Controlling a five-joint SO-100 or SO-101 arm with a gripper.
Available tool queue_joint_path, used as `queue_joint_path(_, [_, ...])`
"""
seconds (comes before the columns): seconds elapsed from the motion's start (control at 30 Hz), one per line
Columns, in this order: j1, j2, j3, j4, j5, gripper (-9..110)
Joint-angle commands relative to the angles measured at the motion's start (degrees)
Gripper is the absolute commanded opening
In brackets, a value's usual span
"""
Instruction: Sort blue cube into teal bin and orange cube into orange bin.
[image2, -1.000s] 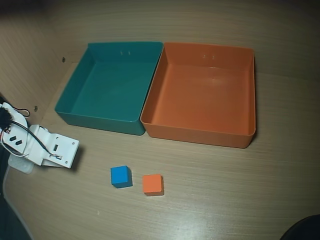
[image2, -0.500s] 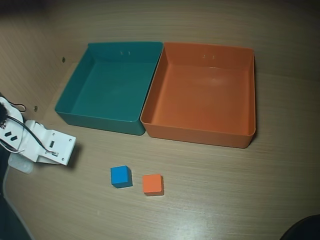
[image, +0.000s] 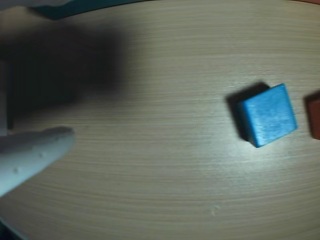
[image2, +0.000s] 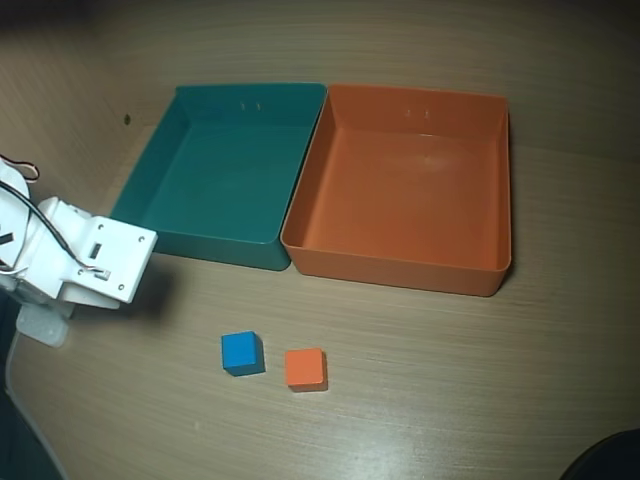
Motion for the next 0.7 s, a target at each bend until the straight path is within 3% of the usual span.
queue_joint_path(0.0, [-0.53,-6.59,-11.43,-0.79,0.44,26])
queue_joint_path(0.27, [-0.35,-21.45,-23.38,-10.11,-0.26,25])
queue_joint_path(0.67, [3.16,-36.04,-26.37,-15.56,-23.38,23])
